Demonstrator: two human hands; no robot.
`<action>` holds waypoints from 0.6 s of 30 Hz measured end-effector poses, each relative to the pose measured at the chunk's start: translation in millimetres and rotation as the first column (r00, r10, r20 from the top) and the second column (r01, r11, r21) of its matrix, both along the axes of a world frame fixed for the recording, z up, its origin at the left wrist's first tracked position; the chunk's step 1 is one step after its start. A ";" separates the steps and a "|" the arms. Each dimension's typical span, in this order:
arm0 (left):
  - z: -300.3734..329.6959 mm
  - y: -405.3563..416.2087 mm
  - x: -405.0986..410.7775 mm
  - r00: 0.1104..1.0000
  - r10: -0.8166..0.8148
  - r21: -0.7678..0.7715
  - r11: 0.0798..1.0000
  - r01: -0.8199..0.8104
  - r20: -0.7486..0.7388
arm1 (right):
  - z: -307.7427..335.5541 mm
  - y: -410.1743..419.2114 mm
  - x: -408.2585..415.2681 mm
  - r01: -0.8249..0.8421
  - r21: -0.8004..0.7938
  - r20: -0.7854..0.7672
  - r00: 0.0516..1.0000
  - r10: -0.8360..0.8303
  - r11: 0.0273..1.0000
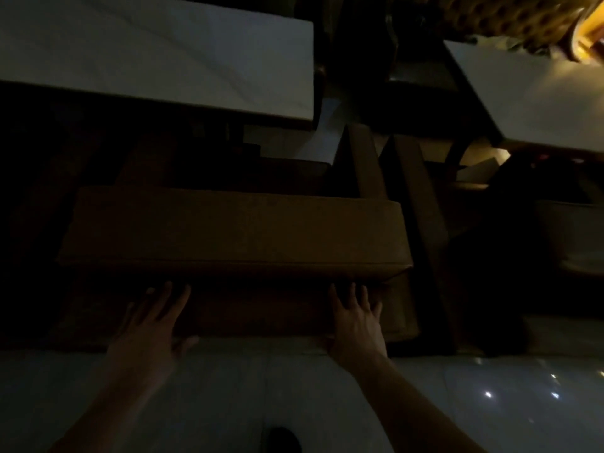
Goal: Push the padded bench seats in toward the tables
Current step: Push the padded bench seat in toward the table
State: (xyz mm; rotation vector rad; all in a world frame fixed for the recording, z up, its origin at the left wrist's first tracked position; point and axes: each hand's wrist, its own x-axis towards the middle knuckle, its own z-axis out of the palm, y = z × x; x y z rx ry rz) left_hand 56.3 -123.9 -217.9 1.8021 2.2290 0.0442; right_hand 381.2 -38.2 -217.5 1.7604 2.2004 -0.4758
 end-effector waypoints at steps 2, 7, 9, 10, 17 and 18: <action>-3.6 1.0 -5.6 0.999 0.016 -0.023 1.000 -0.015 0.030 | -1.8 -3.7 -2.6 0.008 0.030 0.009 1.000 -0.008 1.000; -0.7 2.5 -13.5 1.000 0.005 -0.047 0.999 -0.004 0.023 | -5.4 -8.2 -3.8 0.017 0.076 0.010 1.000 -0.018 0.997; -0.3 2.3 -13.6 1.000 -0.011 -0.033 0.999 0.011 0.002 | -7.6 -9.5 -4.6 0.028 0.079 0.017 0.999 -0.029 0.997; -0.4 2.6 -14.1 1.000 -0.020 -0.030 0.999 0.019 -0.018 | -8.3 -10.3 -5.6 0.036 0.081 0.015 0.999 -0.038 0.996; -2.3 2.6 -17.0 0.999 -0.028 -0.011 1.000 0.027 -0.042 | -9.7 -14.7 -11.6 0.073 0.085 0.013 0.997 -0.074 0.994; -2.6 2.1 -17.2 0.998 -0.029 -0.009 1.000 0.029 -0.048 | -10.3 -16.1 -12.3 0.074 0.089 0.014 0.997 -0.075 0.993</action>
